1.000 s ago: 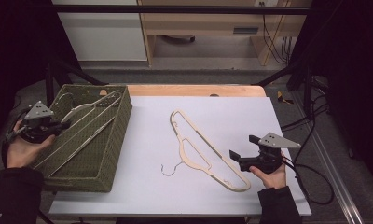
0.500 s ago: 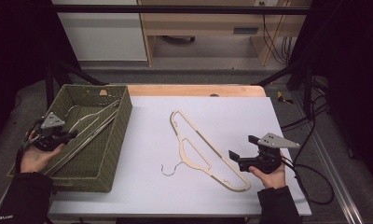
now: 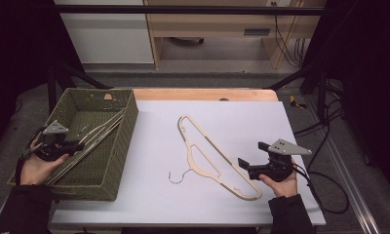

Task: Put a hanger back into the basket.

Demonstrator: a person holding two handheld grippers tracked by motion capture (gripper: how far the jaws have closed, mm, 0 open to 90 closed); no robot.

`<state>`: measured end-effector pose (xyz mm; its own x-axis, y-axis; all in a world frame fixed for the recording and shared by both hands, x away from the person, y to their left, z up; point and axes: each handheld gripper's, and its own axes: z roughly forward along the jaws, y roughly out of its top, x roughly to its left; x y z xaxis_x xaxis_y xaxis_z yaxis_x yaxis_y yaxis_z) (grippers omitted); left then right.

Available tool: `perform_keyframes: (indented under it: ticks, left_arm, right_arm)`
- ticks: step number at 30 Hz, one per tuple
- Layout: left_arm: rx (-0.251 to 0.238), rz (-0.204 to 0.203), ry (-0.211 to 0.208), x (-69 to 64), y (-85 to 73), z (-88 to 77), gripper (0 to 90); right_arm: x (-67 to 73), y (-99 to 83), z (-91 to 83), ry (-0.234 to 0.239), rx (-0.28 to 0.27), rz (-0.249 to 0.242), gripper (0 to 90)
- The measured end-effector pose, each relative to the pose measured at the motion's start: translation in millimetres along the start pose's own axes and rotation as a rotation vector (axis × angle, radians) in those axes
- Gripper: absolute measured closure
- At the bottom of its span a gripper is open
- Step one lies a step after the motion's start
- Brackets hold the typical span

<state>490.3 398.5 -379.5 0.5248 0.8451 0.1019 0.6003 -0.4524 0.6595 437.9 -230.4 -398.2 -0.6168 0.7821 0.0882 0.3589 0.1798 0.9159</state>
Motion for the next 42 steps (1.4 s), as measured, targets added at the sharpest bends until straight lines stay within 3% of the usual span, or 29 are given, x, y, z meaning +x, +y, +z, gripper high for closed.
perform_keyframes:
  ticks: [3, 4, 7, 15, 23, 26, 30, 34, 42]
  left_arm:
    - [-0.012, -0.023, 0.007, -4.6, -1.4, -2.1, 71.4]
    - [0.000, -0.012, 0.000, -4.4, -1.5, -4.4, 70.9]
    - [-0.033, -0.030, 0.002, -8.9, -2.2, -7.5, 69.3]
    - [-0.123, -0.031, 0.022, -18.7, -0.1, -34.6, 60.5]
    - [-0.357, -0.059, -0.024, -41.4, 12.0, -60.4, 39.1]
    - [-0.440, -0.062, -0.057, -54.4, 21.1, -66.3, 28.6]
    - [-0.487, -0.038, -0.090, -74.2, 32.4, -68.5, 16.6]
    - [-0.544, -0.013, -0.126, -97.7, 45.0, -67.1, 11.8]
    - [-0.571, 0.029, -0.214, -144.6, 65.8, -52.5, 8.3]
  right_arm:
    - [0.5, 0.3, -0.2, 0.002, -0.001, 0.002, 3.9]
    - [0.5, 0.3, -0.1, 0.001, -0.002, 0.001, 3.9]
    - [0.5, 0.7, -0.6, 0.001, -0.004, 0.001, 3.9]
    - [0.0, 1.3, -1.9, 0.001, -0.010, 0.003, 3.9]
    - [-0.4, 1.9, -3.0, 0.011, -0.025, 0.008, 3.9]
    - [-0.1, 2.0, -3.4, 0.012, -0.026, 0.008, 3.8]
    - [0.7, 2.6, -5.5, 0.010, -0.041, 0.011, 4.0]
    - [0.4, 3.0, -7.0, 0.013, -0.047, 0.010, 3.9]
    - [1.3, 2.9, -6.2, 0.019, -0.044, 0.008, 3.8]
